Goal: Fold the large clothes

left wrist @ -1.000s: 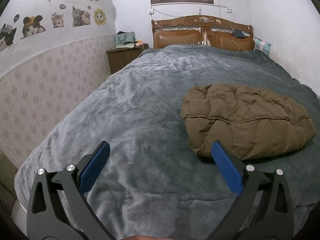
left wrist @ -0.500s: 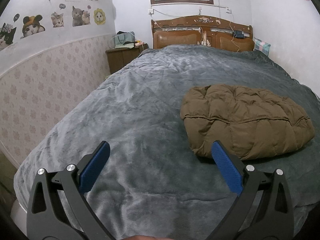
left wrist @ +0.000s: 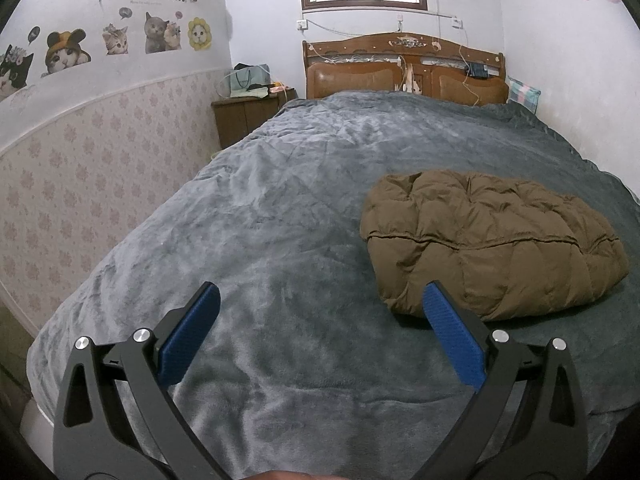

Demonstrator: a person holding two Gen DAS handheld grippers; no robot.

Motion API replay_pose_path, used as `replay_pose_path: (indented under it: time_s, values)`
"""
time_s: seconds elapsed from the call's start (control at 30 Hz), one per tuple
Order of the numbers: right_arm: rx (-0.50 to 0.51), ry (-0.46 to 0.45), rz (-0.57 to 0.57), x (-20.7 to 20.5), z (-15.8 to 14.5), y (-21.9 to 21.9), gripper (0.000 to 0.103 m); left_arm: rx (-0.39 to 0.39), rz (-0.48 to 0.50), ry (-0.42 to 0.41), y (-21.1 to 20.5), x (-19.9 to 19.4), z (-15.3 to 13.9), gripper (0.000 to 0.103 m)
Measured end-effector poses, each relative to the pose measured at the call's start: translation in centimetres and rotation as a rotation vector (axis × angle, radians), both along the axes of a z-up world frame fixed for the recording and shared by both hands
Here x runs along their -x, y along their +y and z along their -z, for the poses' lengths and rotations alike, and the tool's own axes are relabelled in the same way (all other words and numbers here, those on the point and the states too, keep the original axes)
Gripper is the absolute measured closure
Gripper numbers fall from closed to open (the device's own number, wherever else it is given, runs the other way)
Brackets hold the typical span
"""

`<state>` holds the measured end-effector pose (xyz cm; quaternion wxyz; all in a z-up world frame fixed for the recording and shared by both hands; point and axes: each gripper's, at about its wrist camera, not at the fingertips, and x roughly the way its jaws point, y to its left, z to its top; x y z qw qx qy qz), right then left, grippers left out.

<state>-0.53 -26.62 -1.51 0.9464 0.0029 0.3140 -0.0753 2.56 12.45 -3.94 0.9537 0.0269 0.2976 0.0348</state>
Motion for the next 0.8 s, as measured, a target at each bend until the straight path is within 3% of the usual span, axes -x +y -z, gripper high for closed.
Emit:
replay_pose_path:
  time_s: [0.8]
  values:
    - [0.002, -0.001, 0.002, -0.01, 0.02, -0.13, 0.002, 0.006, 0.001, -0.004, 0.0, -0.06, -0.06, 0.003]
